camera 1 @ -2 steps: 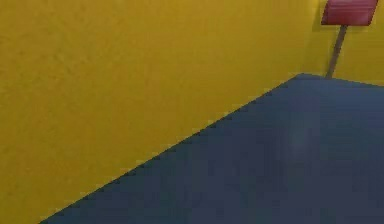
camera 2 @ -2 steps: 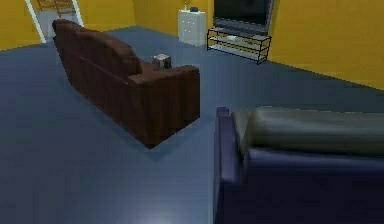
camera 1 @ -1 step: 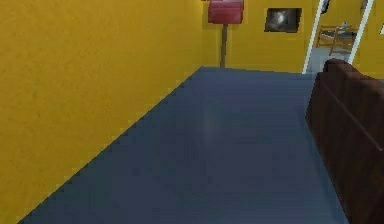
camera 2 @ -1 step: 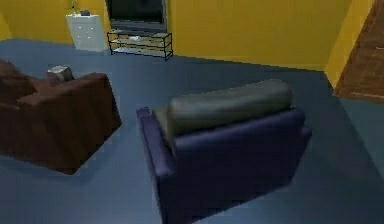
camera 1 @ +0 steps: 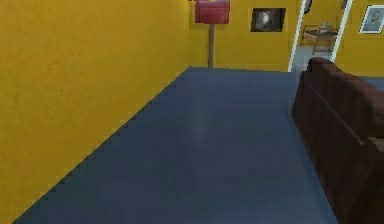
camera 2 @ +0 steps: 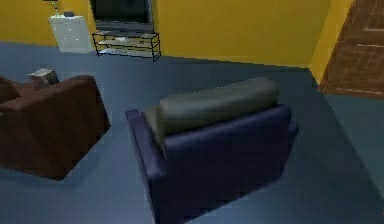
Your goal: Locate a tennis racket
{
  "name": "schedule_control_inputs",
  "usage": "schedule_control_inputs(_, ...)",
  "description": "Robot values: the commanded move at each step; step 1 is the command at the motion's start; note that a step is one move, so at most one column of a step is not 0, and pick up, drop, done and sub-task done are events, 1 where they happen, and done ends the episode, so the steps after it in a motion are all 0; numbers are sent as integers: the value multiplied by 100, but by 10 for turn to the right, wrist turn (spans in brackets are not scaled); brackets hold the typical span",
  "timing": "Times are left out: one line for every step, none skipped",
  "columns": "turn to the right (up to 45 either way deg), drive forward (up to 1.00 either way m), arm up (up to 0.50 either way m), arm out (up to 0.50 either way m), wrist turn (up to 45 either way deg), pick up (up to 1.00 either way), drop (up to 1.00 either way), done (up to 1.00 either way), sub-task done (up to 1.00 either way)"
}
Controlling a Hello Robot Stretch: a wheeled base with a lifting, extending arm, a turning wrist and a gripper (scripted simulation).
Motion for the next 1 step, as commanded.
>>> schedule_control_inputs(0, 5, 0, 0, 0, 0, 0, 0, 0)
